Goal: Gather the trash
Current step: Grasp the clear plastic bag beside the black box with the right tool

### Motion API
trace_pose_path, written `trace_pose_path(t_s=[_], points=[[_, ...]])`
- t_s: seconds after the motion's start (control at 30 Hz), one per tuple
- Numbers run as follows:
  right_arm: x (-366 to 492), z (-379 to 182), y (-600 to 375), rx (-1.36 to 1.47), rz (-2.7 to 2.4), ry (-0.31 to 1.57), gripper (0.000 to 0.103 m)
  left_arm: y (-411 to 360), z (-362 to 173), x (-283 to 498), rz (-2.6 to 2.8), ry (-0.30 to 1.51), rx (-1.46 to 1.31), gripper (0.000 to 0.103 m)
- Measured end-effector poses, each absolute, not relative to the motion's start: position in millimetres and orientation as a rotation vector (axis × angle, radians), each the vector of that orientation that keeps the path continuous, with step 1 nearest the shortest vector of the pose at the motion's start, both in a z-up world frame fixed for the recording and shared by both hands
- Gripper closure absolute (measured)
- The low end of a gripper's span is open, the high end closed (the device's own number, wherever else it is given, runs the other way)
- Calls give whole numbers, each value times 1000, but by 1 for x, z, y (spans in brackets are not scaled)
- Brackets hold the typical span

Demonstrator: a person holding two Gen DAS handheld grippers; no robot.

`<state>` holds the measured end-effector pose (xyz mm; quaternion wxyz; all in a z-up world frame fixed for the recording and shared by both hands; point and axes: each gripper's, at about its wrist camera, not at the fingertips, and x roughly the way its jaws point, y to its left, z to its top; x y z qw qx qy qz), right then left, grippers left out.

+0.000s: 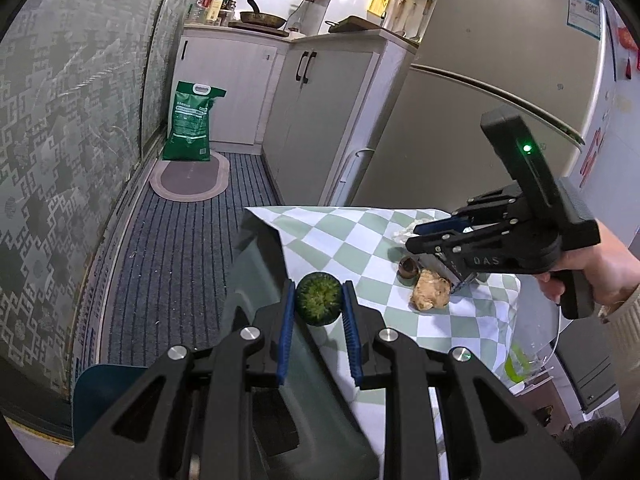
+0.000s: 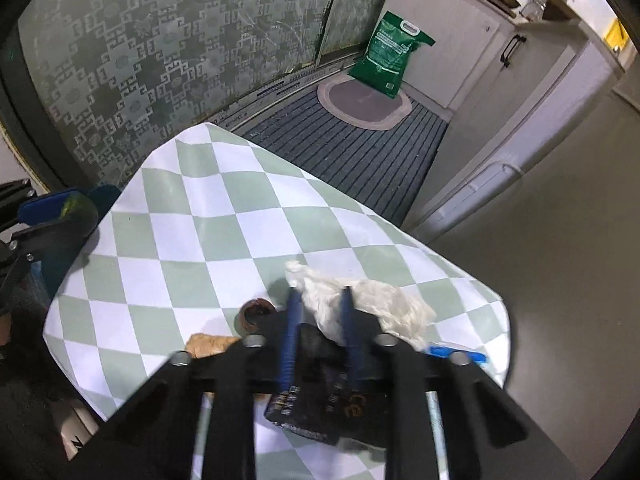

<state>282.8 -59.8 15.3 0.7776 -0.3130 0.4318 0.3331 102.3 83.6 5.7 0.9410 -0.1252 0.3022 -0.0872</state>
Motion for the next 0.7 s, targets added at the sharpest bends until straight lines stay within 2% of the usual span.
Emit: trace_pose_path(t_s=[0.3,0.7], points=[[277,30,-51,-626,698,877,98,102,9,90,-155,607,-252,78],[237,80,-31,-418,811,790,98,140,6,68,-88,604,-253,78]])
